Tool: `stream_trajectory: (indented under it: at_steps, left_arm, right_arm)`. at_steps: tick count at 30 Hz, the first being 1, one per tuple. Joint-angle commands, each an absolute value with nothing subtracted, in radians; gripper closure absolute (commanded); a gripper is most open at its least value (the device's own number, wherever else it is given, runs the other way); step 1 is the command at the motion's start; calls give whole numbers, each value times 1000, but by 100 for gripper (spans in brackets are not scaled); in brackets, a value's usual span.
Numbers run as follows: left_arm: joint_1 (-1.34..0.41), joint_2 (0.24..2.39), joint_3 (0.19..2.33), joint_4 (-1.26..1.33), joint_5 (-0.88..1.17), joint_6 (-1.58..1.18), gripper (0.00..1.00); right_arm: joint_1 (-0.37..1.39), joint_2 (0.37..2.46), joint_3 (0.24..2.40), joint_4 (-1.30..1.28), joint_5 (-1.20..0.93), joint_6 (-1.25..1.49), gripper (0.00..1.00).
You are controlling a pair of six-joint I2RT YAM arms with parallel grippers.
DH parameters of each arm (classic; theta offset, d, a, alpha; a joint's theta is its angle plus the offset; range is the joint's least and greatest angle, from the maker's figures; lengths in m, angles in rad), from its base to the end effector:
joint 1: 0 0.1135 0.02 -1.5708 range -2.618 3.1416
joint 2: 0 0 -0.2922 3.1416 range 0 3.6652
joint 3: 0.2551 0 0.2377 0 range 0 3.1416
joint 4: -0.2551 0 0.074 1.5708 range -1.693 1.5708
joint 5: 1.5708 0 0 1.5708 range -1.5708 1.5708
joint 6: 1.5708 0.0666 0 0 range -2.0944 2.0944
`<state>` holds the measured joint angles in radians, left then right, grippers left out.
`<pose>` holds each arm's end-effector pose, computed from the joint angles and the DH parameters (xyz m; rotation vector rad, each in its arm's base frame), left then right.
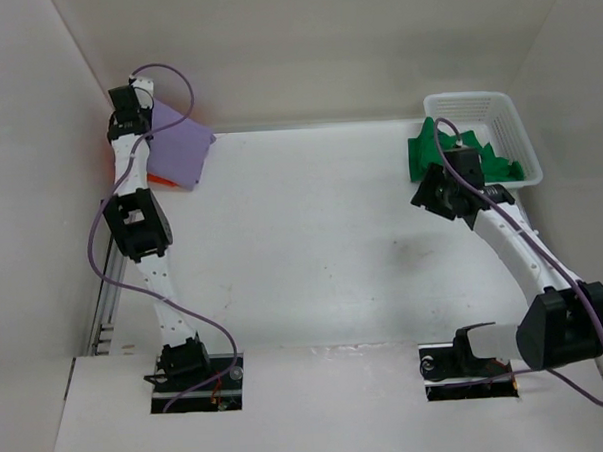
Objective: Fold and stack the t-shirts
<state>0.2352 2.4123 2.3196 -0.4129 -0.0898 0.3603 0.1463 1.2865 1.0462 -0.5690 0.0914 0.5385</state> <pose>0.5774 0.1445 0.2787 0.0760 2.1050 0.4545 0.2705 0.0337 0.2959 0.5078 2.3321 0.2179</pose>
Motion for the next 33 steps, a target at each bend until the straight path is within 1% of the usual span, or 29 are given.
stream_trajectory:
  at_steps: [1,2,4,6,8,11,16,18,21,23,25,28,33]
  left_arm:
    - [271,2433,2373,-310,-185,383,83]
    - [272,2437,2370,-302,-216,400,77]
    - [274,2445,2358,-295,-271,435,69]
    - [277,2444,2339,-279,-319,459,59]
    - [281,2434,2319,-262,-350,471,56]
    - [283,2407,2292,-258,-353,472,55]
    - [245,2278,2169,-265,-292,460,52]
    - [210,2211,2102,-268,-247,445,48]
    - [147,2123,1996,-288,-151,416,39]
    - [104,2082,1925,-322,-73,393,34]
    - [65,2059,1870,-360,6,370,32]
    - [24,2054,1822,-411,49,328,32]
    - [-10,2036,1760,-463,72,301,33]
  right_arm:
    - [165,1298,1112,-569,103,529,39]
    - [169,1301,1117,-571,104,529,39]
    - [177,1308,1127,-575,104,529,39]
    - [185,1315,1135,-577,106,528,39]
    - [191,1318,1144,-578,106,528,39]
    - [194,1318,1163,-580,106,523,39]
    - [193,1302,1227,-598,127,491,39]
    - [171,1305,1287,-630,158,462,39]
    - [117,1344,1389,-679,244,394,38]
    - [64,1397,1452,-692,284,351,36]
    - [10,1474,1514,-684,298,310,33]
    - [-51,1619,1616,-644,287,276,30]
    - [-134,1839,1784,-574,220,348,30]
